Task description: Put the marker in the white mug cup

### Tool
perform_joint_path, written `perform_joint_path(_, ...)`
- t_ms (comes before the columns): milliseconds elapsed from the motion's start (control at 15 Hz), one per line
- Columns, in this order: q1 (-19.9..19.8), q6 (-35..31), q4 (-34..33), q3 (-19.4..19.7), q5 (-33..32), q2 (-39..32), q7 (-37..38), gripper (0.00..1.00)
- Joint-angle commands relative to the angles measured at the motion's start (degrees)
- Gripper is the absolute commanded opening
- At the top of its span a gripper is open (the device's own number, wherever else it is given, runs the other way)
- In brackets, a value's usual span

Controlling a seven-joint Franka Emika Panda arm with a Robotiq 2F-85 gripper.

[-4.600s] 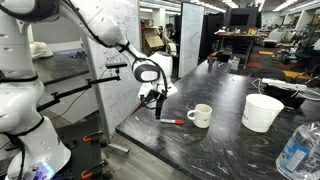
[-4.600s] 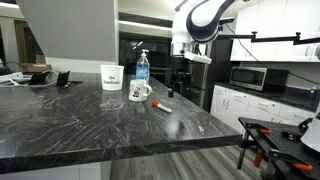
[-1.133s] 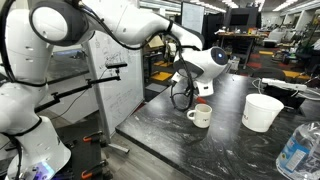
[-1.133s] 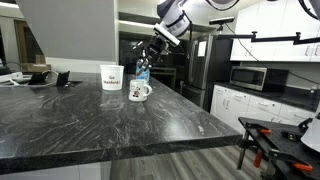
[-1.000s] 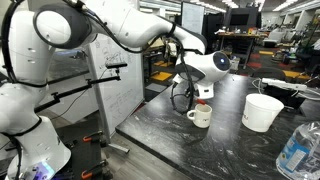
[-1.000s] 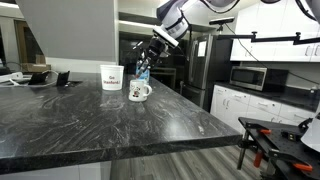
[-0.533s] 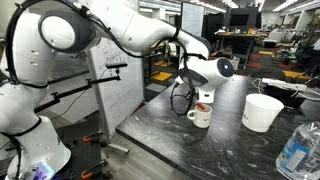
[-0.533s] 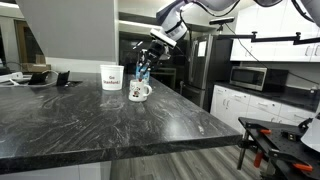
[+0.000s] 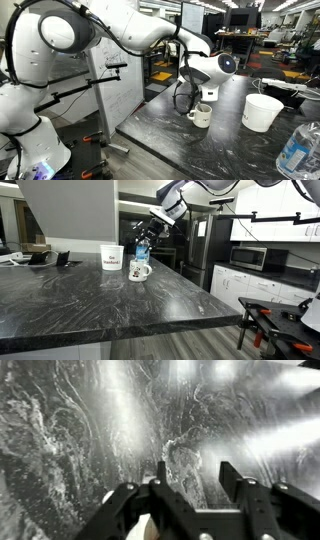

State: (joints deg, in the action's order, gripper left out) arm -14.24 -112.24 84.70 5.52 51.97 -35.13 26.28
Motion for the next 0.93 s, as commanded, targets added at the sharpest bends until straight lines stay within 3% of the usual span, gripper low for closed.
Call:
perform_joint_path(0, 3.52, -4.06, 0.10, 2.12, -7.44, 2.31, -0.15, 0.93)
perform_joint_path(133, 5.46, -3.87, 0.76, 2.30, -14.55, 5.38, 1.79, 1.00)
perform_joint_path(467, 10.34, -0.64, 0.85, 2.41, -33.49, 14.06, 4.38, 1.00)
perform_joint_path(667, 11.36, 2.65, -0.94, 2.35, -43.68, 16.95, 1.95, 1.00)
perform_joint_path(867, 11.09, 1.73, -1.72, 2.18, -52.17, 18.41, -2.04, 1.00)
